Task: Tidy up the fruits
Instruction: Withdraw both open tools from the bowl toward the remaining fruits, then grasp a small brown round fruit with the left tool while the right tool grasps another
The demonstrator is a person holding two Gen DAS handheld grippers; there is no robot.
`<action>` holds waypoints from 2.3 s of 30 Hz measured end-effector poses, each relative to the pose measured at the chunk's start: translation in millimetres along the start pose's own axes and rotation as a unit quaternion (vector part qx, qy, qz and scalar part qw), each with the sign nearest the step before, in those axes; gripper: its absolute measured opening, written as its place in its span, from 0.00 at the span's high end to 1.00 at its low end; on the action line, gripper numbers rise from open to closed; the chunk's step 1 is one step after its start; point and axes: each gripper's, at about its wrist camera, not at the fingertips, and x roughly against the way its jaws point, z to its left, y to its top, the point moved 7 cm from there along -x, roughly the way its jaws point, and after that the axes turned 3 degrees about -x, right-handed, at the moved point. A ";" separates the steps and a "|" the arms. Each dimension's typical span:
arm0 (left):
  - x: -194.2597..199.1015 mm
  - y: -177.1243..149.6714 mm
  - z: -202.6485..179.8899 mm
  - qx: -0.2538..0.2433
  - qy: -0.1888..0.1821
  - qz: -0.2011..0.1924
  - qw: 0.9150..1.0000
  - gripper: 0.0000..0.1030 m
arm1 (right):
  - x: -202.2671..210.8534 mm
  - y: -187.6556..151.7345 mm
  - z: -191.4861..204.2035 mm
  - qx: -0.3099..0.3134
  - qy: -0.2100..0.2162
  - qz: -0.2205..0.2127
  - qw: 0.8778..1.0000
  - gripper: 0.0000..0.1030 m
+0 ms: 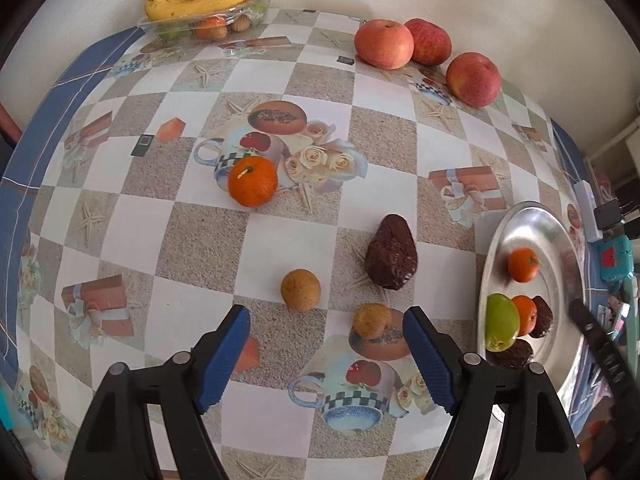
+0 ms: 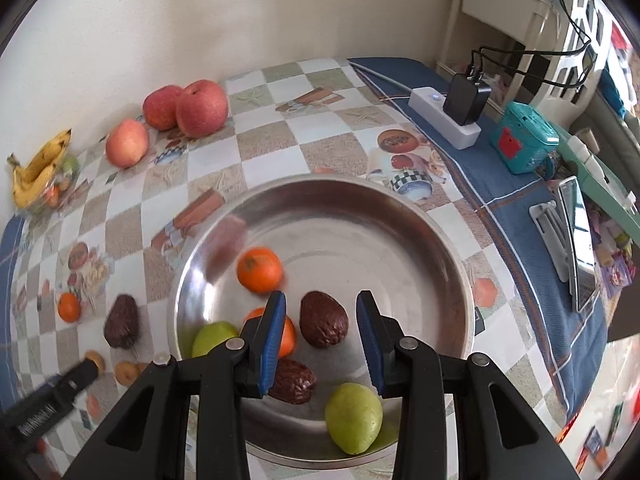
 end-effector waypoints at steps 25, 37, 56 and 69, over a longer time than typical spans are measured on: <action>3.3 20.4 107.4 0.124 0.050 -0.016 0.991 0.00 | -4.2 0.0 32.8 -0.026 0.002 0.018 0.999 0.08; 15.1 19.8 145.9 0.168 0.055 -0.026 0.984 0.00 | -8.6 -23.9 86.4 0.011 0.045 0.055 0.997 0.08; -2.0 17.8 106.5 0.138 -0.009 -0.012 0.990 0.02 | -8.4 -51.3 136.2 0.096 0.054 0.079 0.991 0.08; -25.9 10.9 56.5 0.086 -0.056 0.026 0.994 0.26 | -11.7 -40.3 99.7 0.077 0.025 0.084 0.993 0.08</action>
